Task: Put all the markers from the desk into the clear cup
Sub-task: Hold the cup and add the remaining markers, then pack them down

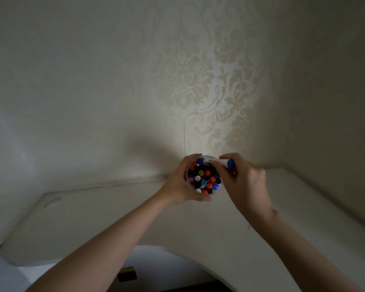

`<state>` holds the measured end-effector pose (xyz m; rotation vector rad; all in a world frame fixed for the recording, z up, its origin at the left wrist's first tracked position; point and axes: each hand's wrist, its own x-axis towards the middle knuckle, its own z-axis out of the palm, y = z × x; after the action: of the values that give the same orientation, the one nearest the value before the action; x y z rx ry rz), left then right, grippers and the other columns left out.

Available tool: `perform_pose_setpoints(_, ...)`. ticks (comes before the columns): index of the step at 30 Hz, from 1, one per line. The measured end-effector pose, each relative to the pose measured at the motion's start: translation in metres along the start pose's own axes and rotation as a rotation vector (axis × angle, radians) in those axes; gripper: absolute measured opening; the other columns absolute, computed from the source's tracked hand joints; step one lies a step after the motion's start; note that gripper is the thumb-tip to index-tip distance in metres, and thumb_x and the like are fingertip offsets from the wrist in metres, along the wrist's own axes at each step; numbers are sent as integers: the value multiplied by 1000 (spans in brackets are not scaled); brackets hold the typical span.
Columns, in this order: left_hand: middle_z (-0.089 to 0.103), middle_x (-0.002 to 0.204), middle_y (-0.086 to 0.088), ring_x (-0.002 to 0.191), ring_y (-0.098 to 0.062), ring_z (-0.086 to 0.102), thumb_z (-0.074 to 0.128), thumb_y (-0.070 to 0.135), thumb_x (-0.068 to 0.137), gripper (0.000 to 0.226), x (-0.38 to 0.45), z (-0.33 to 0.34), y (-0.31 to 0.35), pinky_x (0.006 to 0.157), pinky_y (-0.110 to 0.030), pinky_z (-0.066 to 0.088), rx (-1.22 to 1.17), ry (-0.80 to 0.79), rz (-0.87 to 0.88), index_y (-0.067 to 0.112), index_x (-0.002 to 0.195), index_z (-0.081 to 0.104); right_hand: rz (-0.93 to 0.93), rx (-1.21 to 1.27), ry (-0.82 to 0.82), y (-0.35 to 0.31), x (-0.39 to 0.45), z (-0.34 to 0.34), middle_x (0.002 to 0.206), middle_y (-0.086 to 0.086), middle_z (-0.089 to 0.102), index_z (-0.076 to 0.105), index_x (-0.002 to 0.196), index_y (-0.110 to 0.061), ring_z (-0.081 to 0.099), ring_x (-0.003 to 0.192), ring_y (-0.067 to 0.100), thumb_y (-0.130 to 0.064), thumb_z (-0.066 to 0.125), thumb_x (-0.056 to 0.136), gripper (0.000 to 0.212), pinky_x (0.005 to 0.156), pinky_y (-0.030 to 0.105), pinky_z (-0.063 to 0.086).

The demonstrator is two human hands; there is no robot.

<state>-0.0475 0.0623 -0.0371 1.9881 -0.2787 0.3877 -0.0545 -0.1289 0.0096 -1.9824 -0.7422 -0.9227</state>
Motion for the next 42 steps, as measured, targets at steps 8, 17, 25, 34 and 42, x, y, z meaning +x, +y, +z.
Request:
perform_pose_setpoints(8,58,134,1,121,-16,62,97,8,50,103,-1,-5,-3,100,-45,56,-17,12,-16,27,137,45,57,31,-34,-6,1,8,65,-4,64,66,88,-12,64,58,8,-30,68,85,19,49,17,50)
perform_pose_setpoints(17,61,130,5,118,-15,64,95,16,48,103,-2,-3,2,100,-42,56,-23,-8,-8,32,136,45,-108,-7,-151,-14,2,-3,76,-1,67,66,97,-12,60,61,10,-24,67,85,17,54,26,53)
perform_pose_setpoints(25,56,134,1,118,-9,63,97,7,48,103,-2,-3,-3,99,-31,55,-23,8,15,26,136,45,-130,-32,-222,-6,-12,-22,57,-23,39,67,91,-17,41,47,-2,-31,69,83,16,49,14,34)
perform_pose_setpoints(34,55,136,6,127,-12,57,98,15,48,105,-2,0,-5,104,-41,53,21,-12,29,24,138,44,-41,32,-40,2,-6,-29,82,-6,69,70,95,-15,63,68,6,-29,71,83,18,60,19,51)
perform_pose_setpoints(42,56,135,7,126,-10,58,98,8,48,104,-5,-3,-6,105,-38,53,4,26,7,30,135,46,628,311,235,69,-27,-43,66,0,67,65,80,-29,63,61,17,-36,65,84,8,59,33,55)
